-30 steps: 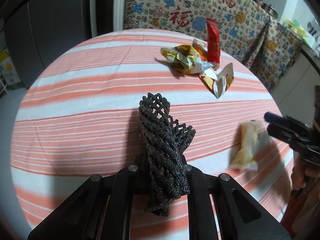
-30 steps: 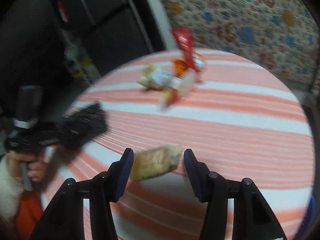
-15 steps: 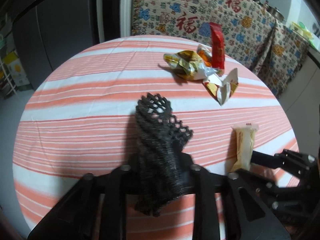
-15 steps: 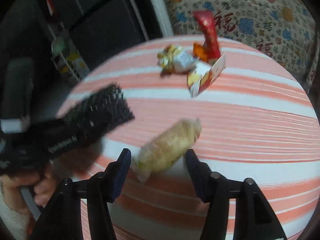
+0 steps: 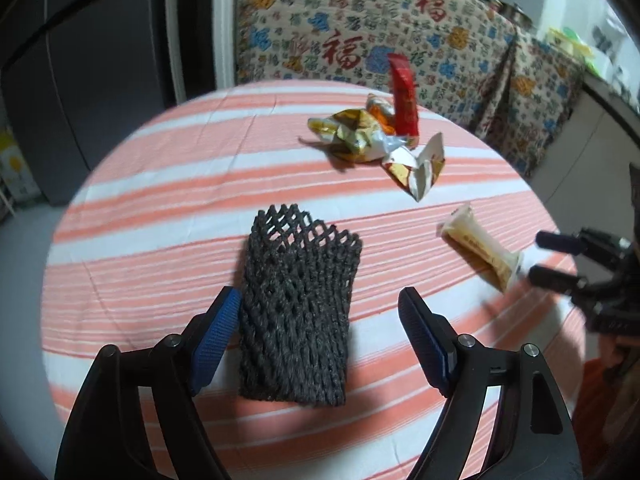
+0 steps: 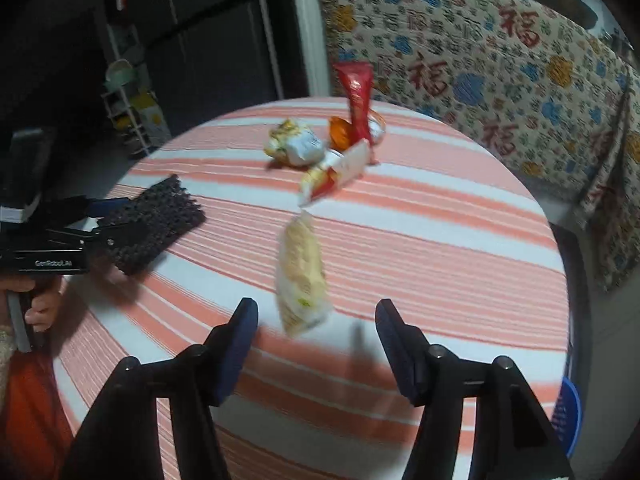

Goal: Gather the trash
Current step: 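Hold the net sleeve in the left tool while the right tool grasps the wrapped bread roll, then carry the net sleeve and bread roll over the blue wastebasket with both tools, then open both tools to drop the sleeve and roll into the wastebasket, then move both tools back over the table toward the remaining wrappers, then grasp the yellow crumpled wrapper with the left tool while the right tool grasps the white paper box, then carry the yellow wrapper and white box over the blue wastebasket with both tools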

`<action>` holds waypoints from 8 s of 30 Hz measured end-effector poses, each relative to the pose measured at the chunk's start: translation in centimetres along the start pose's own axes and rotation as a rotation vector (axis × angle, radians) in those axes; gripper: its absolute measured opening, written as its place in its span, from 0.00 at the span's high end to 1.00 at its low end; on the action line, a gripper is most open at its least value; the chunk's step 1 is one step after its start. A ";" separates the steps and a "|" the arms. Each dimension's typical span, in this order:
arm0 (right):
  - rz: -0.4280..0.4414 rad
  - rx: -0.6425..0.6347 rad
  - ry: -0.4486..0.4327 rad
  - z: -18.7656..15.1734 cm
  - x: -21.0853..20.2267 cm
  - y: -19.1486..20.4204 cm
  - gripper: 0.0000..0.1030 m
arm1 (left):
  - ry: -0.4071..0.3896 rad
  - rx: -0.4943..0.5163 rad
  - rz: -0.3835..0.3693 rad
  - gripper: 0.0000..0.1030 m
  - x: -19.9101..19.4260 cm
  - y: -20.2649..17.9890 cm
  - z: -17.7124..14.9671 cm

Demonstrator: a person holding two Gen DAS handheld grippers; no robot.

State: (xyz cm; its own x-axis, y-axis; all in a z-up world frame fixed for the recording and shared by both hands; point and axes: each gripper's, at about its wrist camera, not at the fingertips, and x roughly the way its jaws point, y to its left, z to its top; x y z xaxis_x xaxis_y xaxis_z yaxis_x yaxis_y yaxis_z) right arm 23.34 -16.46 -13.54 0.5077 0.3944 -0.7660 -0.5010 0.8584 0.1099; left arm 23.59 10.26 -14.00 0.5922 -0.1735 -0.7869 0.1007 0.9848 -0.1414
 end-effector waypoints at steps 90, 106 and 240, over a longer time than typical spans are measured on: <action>-0.402 0.558 0.119 -21.7 -9.7 -34.8 0.66 | 0.202 0.300 -0.502 0.44 19.7 -50.2 0.0; -0.527 0.468 -0.022 -17.1 -13.8 -32.3 0.56 | 0.151 0.250 -0.524 0.31 12.1 -45.6 1.3; -0.433 0.557 -0.061 -15.8 -18.7 -25.6 0.91 | 0.078 0.344 -0.473 0.81 5.3 -42.2 1.3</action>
State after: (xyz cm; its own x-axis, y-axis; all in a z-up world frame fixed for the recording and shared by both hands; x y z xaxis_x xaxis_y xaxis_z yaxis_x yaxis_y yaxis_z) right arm 15.62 -51.03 -12.03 0.6265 -0.0167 -0.7793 0.1794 0.9760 0.1233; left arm 23.57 -32.18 -11.43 0.3607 -0.5816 -0.7291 0.6009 0.7428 -0.2953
